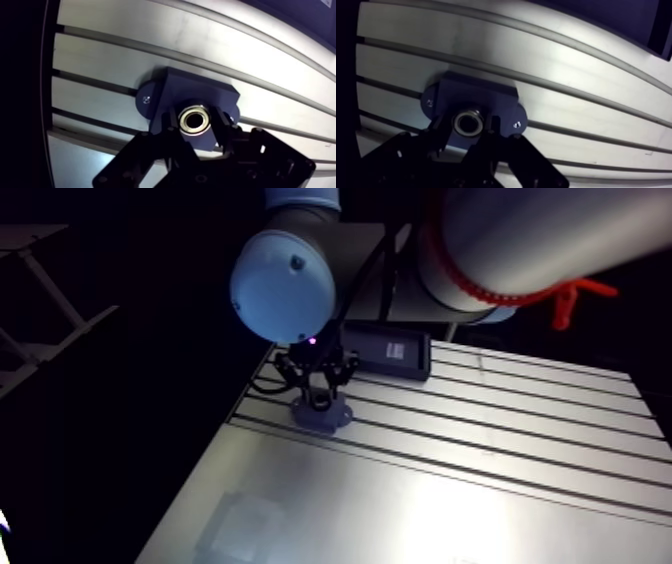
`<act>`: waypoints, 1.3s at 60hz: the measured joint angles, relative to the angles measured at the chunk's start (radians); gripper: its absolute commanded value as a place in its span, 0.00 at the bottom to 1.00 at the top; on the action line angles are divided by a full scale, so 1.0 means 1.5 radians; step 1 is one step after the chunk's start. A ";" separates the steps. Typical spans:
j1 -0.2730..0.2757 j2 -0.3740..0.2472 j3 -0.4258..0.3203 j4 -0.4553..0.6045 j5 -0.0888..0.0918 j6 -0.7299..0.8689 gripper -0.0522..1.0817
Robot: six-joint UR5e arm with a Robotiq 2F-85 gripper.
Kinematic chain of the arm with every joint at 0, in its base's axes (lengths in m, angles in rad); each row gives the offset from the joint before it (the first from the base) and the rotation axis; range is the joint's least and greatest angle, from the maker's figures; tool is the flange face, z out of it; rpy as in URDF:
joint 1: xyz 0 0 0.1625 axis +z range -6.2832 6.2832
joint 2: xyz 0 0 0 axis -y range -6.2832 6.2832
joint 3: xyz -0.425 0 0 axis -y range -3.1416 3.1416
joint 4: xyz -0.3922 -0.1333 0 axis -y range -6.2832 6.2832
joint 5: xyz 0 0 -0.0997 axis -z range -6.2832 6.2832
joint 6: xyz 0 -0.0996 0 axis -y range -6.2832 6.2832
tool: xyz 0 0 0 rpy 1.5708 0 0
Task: Pick up the bearing and press it into the housing until flush.
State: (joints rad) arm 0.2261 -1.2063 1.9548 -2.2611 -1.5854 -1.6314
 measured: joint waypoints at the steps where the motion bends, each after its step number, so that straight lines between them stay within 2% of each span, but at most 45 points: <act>1: 0.000 0.000 0.000 0.000 0.000 0.000 0.80; 70: 0.000 -0.001 0.006 -0.001 0.000 0.000 0.78; 71: 0.000 -0.001 0.006 -0.001 0.000 0.000 0.63; 72: 0.000 -0.001 0.006 -0.001 0.000 0.000 0.63; 73: 0.000 -0.001 0.006 -0.001 0.000 0.000 0.33; 74: 0.000 -0.001 0.006 -0.001 0.000 0.000 0.10; 78: 0.000 -0.002 0.006 -0.001 -0.001 0.000 0.06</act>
State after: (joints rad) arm 0.2260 -1.2088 1.9632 -2.2620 -1.5864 -1.6319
